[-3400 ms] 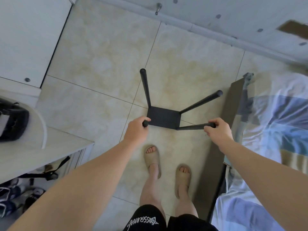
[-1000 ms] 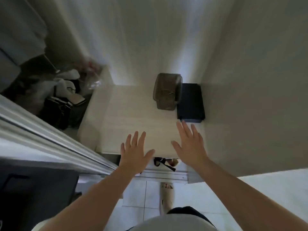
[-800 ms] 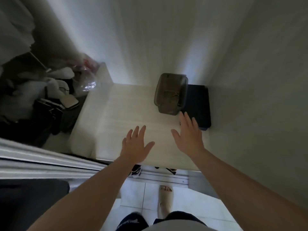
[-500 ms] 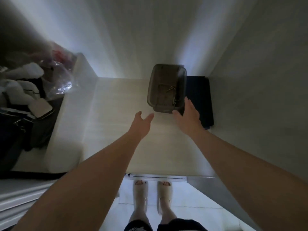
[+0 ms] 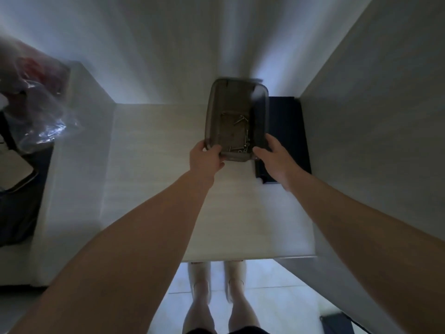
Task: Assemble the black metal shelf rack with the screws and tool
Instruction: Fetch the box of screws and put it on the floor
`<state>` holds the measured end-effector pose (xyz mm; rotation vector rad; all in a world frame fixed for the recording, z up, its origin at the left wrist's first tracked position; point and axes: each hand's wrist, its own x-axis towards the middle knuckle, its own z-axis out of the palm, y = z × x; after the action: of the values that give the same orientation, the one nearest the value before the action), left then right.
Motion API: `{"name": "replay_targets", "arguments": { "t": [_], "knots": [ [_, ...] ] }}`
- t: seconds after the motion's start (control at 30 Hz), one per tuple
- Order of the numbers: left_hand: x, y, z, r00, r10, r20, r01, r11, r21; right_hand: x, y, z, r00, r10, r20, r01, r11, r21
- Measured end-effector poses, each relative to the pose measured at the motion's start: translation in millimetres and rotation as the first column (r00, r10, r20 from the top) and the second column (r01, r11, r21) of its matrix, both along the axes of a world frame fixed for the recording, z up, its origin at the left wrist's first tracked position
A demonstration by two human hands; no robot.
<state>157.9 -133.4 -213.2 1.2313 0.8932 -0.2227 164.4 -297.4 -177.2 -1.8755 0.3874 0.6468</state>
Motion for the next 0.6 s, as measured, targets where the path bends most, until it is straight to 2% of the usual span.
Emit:
{"name": "replay_targets", "arguments": {
  "t": [0.17, 0.37, 0.5, 0.6],
  "knots": [
    [-19, 14, 20, 0.998, 0.058, -0.034, -0.058, 0.998, -0.003, -31, 11, 16, 1.0, -0.027, 0.01, 0.027, 0.998, 0.057],
    [-75, 43, 51, 0.999, -0.005, -0.039, 0.007, 0.998, 0.055, -96, 16, 43, 0.995, -0.096, -0.007, 0.097, 0.987, 0.131],
    [-112, 65, 60, 0.986, -0.152, -0.072, 0.161, 0.977, 0.137, -140, 4, 57, 0.988, -0.155, 0.015, 0.154, 0.987, 0.049],
    [-135, 78, 59, 0.946, -0.307, -0.107, 0.323, 0.923, 0.209, -173, -13, 60, 0.977, -0.204, 0.065, 0.204, 0.979, -0.004]
  ]
}}
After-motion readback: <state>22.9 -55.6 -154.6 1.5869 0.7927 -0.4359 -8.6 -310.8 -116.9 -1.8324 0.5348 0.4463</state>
